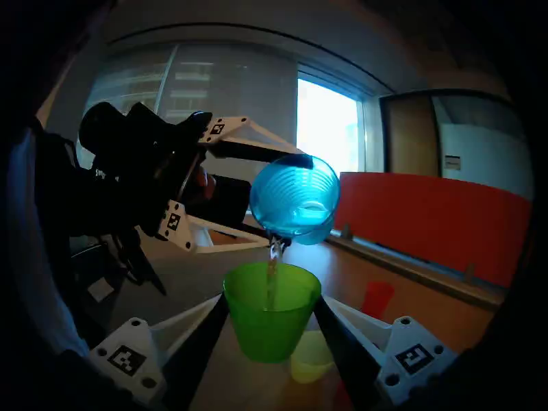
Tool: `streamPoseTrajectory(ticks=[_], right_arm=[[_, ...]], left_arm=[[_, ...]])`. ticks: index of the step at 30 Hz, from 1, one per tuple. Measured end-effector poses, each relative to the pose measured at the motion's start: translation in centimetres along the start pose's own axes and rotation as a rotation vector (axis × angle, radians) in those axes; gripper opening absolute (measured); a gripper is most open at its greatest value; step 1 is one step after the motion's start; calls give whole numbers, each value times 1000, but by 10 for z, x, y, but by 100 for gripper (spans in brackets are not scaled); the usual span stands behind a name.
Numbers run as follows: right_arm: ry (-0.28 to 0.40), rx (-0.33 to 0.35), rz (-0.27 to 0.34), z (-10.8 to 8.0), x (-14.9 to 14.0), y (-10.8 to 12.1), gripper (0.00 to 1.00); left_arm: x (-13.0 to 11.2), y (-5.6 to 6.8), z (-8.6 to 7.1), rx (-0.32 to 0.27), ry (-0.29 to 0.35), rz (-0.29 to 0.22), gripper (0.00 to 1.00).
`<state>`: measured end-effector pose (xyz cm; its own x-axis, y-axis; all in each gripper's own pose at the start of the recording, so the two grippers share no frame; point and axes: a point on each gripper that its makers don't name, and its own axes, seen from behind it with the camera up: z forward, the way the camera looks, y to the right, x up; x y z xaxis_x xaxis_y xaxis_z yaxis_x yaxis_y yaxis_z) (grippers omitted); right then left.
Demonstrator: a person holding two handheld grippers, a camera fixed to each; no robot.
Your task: Pour water
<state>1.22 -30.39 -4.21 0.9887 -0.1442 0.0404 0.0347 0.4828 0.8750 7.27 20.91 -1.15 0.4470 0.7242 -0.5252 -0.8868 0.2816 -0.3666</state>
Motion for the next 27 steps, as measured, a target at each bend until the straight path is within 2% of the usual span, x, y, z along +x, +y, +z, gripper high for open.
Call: streamPoseTrajectory(ticks=[27], right_arm=[[7,-7,1,-3,-3,3,91]], left_arm=[[3,-2,4,8,8,28,86]])
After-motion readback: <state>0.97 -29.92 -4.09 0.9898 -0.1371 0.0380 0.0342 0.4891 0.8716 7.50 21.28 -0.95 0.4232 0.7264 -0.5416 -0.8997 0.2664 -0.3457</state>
